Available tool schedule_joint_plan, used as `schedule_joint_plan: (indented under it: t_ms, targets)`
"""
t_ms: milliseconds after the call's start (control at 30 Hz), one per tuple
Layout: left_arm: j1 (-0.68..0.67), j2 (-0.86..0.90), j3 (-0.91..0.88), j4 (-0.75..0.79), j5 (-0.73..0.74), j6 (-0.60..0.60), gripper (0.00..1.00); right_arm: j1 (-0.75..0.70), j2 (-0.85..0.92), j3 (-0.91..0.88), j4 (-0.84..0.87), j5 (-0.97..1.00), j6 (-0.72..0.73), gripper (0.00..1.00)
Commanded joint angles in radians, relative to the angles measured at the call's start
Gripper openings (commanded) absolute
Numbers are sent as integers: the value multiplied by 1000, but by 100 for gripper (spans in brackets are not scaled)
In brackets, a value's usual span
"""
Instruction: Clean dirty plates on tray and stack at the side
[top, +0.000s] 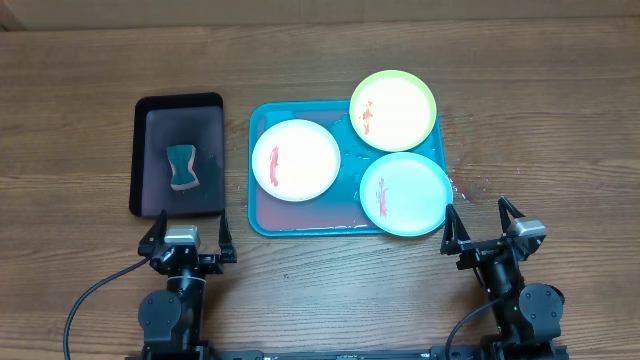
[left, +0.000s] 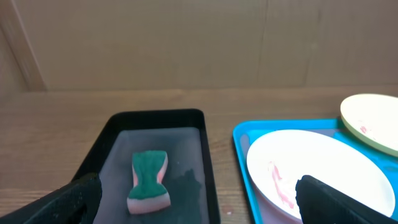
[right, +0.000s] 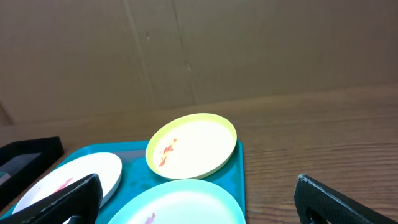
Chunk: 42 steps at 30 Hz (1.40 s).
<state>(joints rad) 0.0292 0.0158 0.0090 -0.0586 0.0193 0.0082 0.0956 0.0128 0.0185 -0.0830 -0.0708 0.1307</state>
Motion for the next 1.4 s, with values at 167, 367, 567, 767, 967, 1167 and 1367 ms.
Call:
schedule_joint_plan:
  t_ms: [167, 367, 567, 767, 967, 1167, 1367]
  targets:
    - [10, -11, 135, -80, -31, 14, 100, 6, -10, -10, 6, 10, 2, 100]
    - [10, -11, 212, -117, -45, 13, 100, 6, -10, -10, 19, 10, 2, 100]
    - [10, -11, 212, -144, -45, 11, 100, 6, -10, -10, 18, 10, 2, 100]
    - [10, -11, 212, -143, -45, 11, 100, 6, -10, -10, 18, 10, 2, 100]
    - [10, -11, 212, -135, -45, 11, 100, 6, -10, -10, 20, 10, 2, 100]
    - [10, -11, 212, -110, -45, -5, 100, 6, -10, 15, 24, 10, -2, 100]
    - [10, -11, 212, -113, -45, -16, 100, 6, -10, 59, -9, -2, -1, 100]
